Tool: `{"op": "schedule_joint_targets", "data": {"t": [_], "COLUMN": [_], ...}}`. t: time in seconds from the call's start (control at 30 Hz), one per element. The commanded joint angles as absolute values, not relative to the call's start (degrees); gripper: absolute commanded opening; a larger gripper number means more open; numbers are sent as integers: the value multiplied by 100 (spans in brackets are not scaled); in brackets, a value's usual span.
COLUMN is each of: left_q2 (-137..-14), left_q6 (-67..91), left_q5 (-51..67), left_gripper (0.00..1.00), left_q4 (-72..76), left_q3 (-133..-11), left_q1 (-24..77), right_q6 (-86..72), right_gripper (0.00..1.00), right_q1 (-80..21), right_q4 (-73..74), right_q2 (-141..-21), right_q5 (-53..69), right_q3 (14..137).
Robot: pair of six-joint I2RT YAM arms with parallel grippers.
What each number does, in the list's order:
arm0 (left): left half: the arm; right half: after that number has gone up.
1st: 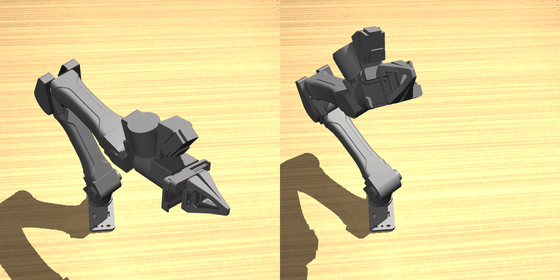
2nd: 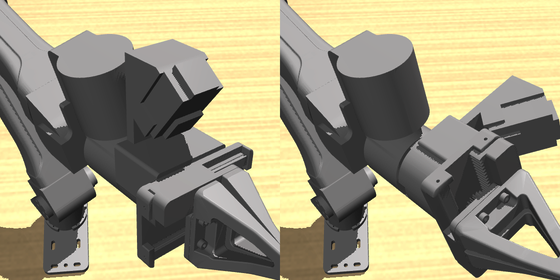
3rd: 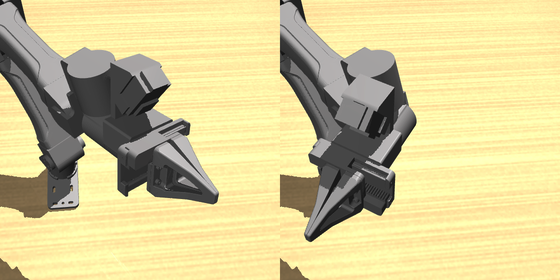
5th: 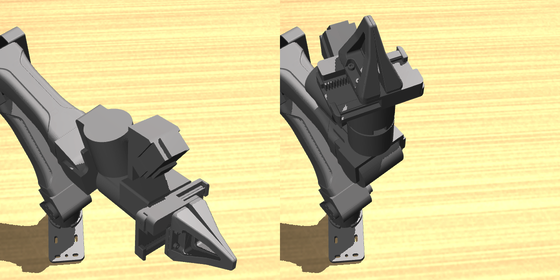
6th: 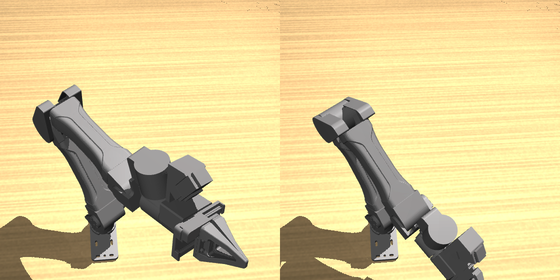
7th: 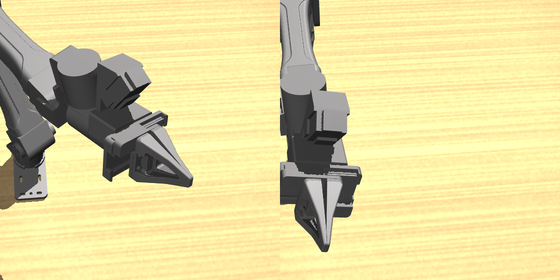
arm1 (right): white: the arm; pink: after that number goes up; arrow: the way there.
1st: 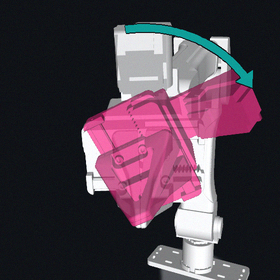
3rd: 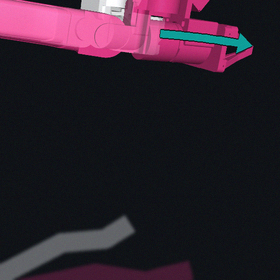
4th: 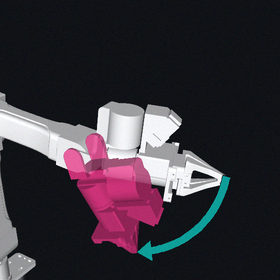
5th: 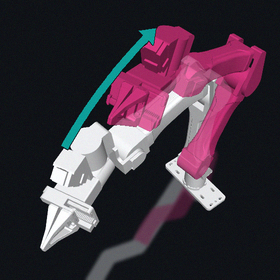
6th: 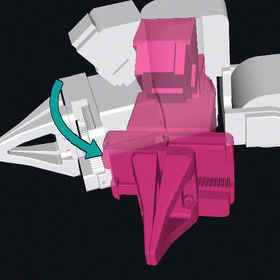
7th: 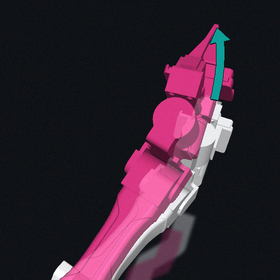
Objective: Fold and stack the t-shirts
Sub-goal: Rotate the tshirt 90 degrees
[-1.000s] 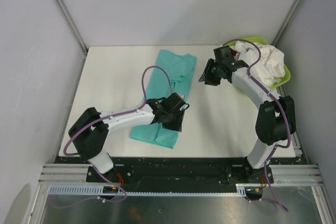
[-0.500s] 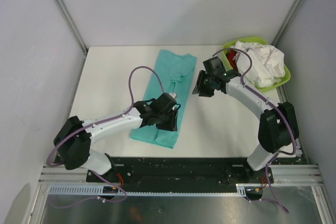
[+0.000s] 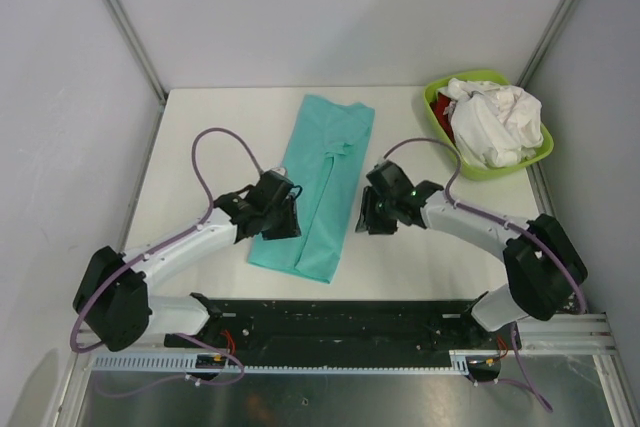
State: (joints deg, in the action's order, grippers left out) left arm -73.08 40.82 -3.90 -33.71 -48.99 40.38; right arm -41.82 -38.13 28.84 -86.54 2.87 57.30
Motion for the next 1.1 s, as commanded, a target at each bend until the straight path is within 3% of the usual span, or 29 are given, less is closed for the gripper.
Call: {"op": "schedule_joint_targets", "data": {"t": [0.0,0.37,0.87,1.07], "left_q2": [-7105,-6796,-6275,-6309], "left_q6": [4282,4166,3964,3918], "left_q5": [-847,-1087,-1088,-1080], "left_gripper": [46,47,47,47], "left_q4": [-3523,-3558,-3584,-3578], "left_q3": [-4590,-4189,-3954,-4004], "left_q1": [3632,3021,2739,2732], "right_q6": [-4796,-6025,-6636,-6664], "right_gripper": [43,41,37,30], "right_q1": [-4452,-6011,-6564,-6565], "right_q4": [2261,1362,1166,1146], "right_q2": [-8199,-8734,-9414,-9575], "right_q5": [161,-296,-583,-608], "right_q3": [5207,4758,4755,4750]}}
